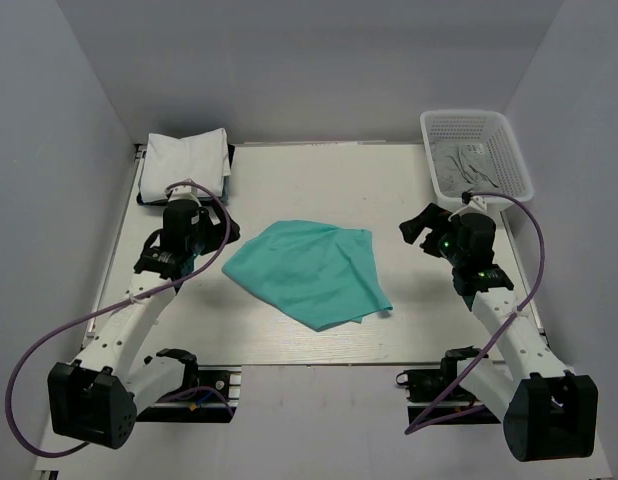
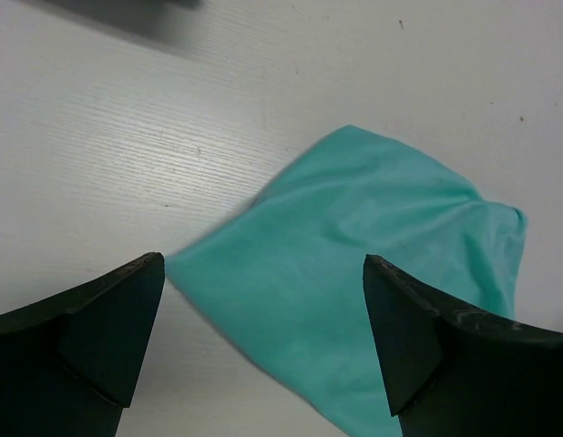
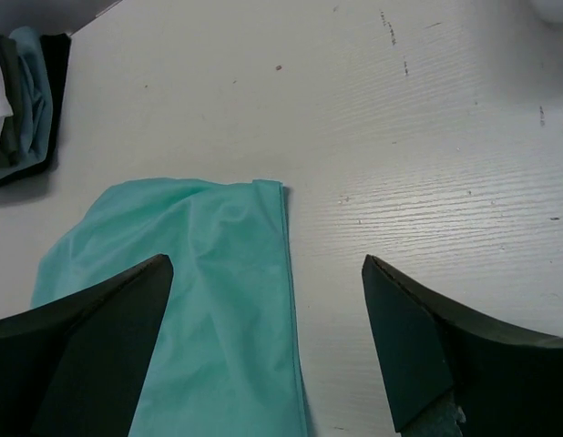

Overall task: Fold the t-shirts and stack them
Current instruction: Flatten out the tshirt

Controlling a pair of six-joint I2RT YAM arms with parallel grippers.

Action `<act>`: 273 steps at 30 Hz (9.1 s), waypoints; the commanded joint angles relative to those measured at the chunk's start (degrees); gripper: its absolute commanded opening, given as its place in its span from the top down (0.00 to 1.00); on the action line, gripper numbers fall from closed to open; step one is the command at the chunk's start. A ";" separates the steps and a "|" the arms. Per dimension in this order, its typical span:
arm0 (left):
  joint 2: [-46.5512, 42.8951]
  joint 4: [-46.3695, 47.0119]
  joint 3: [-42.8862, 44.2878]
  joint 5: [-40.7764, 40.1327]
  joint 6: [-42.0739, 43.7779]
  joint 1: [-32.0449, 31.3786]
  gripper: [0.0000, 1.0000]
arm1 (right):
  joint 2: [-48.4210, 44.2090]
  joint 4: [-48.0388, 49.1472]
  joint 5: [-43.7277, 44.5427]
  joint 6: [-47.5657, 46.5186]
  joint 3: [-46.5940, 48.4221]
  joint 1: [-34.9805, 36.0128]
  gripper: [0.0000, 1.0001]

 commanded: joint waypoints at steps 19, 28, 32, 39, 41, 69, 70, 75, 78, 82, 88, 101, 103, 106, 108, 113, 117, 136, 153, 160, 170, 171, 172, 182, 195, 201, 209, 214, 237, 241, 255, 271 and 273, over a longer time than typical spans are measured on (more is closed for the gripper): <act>9.08 9.30 -4.99 26.60 0.17 -8.57 0.00 | 12.29 -3.56 -8.94 -3.65 6.91 1.08 0.10; 14.28 3.16 -7.02 23.22 -3.00 -28.33 0.00 | 7.57 -11.64 -9.29 -3.11 0.24 4.33 0.10; 16.47 -1.59 -4.30 15.20 -4.49 -34.94 0.00 | 3.34 -15.42 -7.62 -4.00 -4.07 5.73 0.10; 31.23 -12.22 7.72 1.58 -5.90 -47.42 0.00 | -1.76 -23.60 -5.06 -4.53 -6.45 7.23 0.10; 34.47 -14.51 10.45 -1.59 -5.90 -50.06 0.00 | -1.85 -21.76 -9.72 -3.83 -7.94 7.32 0.10; 30.37 -29.36 25.58 -36.65 -14.52 -51.91 1.00 | -0.52 -6.99 -15.10 -2.25 2.14 12.77 1.00; 30.36 -30.85 28.11 -38.32 -14.52 -51.91 1.00 | -1.67 -6.82 -14.04 -2.59 3.12 12.68 1.00; 29.57 -38.85 42.85 -52.47 -16.62 -51.91 1.00 | -4.05 -6.90 -10.34 -4.61 12.26 12.77 1.00; 29.04 -38.87 50.16 -58.89 -11.83 -51.91 1.00 | -3.70 -7.96 -7.88 -5.14 19.46 12.77 1.00; 27.73 -32.65 57.48 -64.60 0.65 -51.91 1.00 | -2.65 -8.30 -6.13 -7.78 29.29 12.85 1.00; 22.81 -1.19 59.25 -66.46 33.93 -52.44 1.00 | 0.34 -9.97 -6.03 -10.24 43.37 12.68 1.00; 33.16 36.60 85.42 -68.57 85.29 -53.50 1.00 | 6.23 -11.82 -9.73 -13.32 69.74 12.51 1.00; 37.63 40.15 92.36 -68.57 92.06 -54.02 1.00 | 8.51 -12.88 -9.20 -13.32 75.10 12.68 1.00; 39.41 41.37 95.55 -67.26 95.08 -54.72 1.00 | 11.15 -15.16 -9.63 -13.15 80.64 12.59 1.00; 38.37 41.38 92.58 -66.55 95.08 -55.25 1.00 | 11.24 -15.25 -10.07 -12.88 81.26 12.50 1.00; 36.60 41.38 87.99 -66.55 95.08 -56.39 1.00 | 8.52 -12.09 -8.59 -12.62 75.56 12.51 1.00; 34.68 42.26 81.34 -66.03 93.86 -56.40 1.00 | 8.17 -12.18 -6.30 -12.88 72.13 12.59 1.00; 25.25 33.40 38.41 -42.83 55.80 -37.45 1.00 | 16.69 0.92 11.79 -11.82 47.34 12.24 1.00; 50.41 27.86 93.77 -13.21 56.32 -17.46 1.00 | 50.45 5.29 19.11 -20.96 100.96 12.24 1.00; 40.14 22.83 77.49 -8.91 56.32 -18.95 1.00 | 34.90 11.11 17.61 -20.53 73.94 12.24 1.00; 14.19 23.55 16.48 10.41 34.20 -19.48 1.00 | 15.03 9.19 14.89 -9.46 25.58 12.59 1.00; 14.19 21.10 15.05 15.31 31.82 -20.00 1.00 | 12.41 7.27 14.88 -7.28 22.06 12.51 1.00; 15.15 19.86 12.43 18.15 28.58 -20.01 1.00 | 11.69 6.03 15.06 -5.78 20.29 12.42 1.00; 20.35 18.26 -3.49 30.30 12.74 -27.83 0.69 | 8.43 -11.20 15.93 5.31 0.68 12.59 1.00; 16.20 2.56 8.86 -0.08 3.16 -28.01 0.00 | 6.93 -13.33 17.44 -2.05 7.96 12.51 0.10; 34.35 1.31 19.66 -4.50 0.86 -21.96 0.00 | 21.67 -8.49 11.28 -3.48 14.55 13.03 0.10; 51.10 -2.48 29.73 -1.60 -0.36 -16.85 0.00 | 34.71 -8.48 8.73 -0.58 18.25 13.30 0.10; 48.91 -3.17 23.23 -2.74 -2.03 -17.80 0.00 | 35.15 -8.74 8.55 1.79 12.54 13.30 0.10; 32.47 -9.83 17.04 21.02 -1.33 -40.85 0.00 | 53.02 -14.98 14.62 -10.23 41.98 11.71 0.10; 31.33 -17.84 20.48 -6.30 -6.84 -38.30 0.00 | 44.83 -14.02 13.83 -10.16 37.34 11.80 0.10; 44.58 -11.72 31.56 -17.09 -3.29 -14.04 0.00 | 23.20 -17.89 9.61 -0.93 9.90 13.91 0.10; 55.16 -13.90 29.65 -16.81 -7.46 -7.35 0.00 | 46.47 -22.28 19.80 0.92 23.77 11.72 0.10; 53.14 -13.90 26.92 -16.81 -9.67 -7.35 0.00 | 50.34 -23.24 20.16 0.40 29.64 10.58 0.10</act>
